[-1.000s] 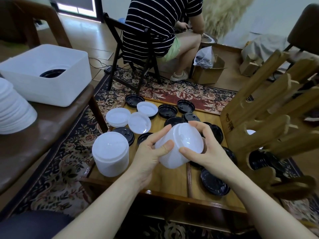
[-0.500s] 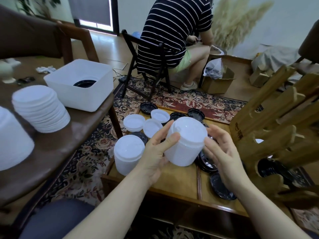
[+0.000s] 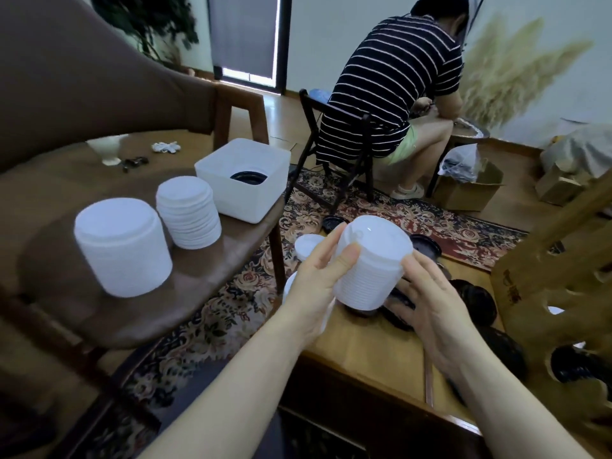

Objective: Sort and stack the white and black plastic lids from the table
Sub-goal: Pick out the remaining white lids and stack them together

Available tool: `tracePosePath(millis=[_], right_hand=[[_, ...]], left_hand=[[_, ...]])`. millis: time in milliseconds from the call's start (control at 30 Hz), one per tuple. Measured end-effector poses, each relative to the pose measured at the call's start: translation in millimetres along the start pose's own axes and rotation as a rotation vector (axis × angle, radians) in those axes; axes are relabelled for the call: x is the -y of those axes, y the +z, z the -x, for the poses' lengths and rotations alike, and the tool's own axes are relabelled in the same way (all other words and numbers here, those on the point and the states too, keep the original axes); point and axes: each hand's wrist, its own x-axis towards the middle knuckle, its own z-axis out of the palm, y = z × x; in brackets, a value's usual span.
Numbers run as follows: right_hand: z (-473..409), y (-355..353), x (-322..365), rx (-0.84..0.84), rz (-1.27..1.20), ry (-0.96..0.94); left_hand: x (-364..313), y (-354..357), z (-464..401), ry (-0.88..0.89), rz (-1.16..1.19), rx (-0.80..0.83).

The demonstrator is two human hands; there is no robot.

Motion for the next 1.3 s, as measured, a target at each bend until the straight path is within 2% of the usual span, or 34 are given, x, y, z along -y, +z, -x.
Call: tracePosePath(millis=[133,200,367,533,967,1300], right_hand=[[0,22,1,0.077,-0.054,0.018],[0,33,2,0.092,-0.067,0.021],[-3,58,2,0.116,-0.045,0.031],[-7,84,7,0.183,-0.029,0.05],[-19,228,40,0.46,0.018,0.033],[-27,289,24,0.539,0.154,0.061]], left_hand=[[-16,-21,10,0.085,-0.272,0.005],[-23,-30,12,0.105,-0.316,-0.027],[-35,-47,17,0.135,-0.291,-0.105],[-53,-56,30,0.241,-0.327,-0.155],[-149,-131,70,0.515,-0.449,-0.553],[-161,-181,69,0.496,-0.376,-0.675]])
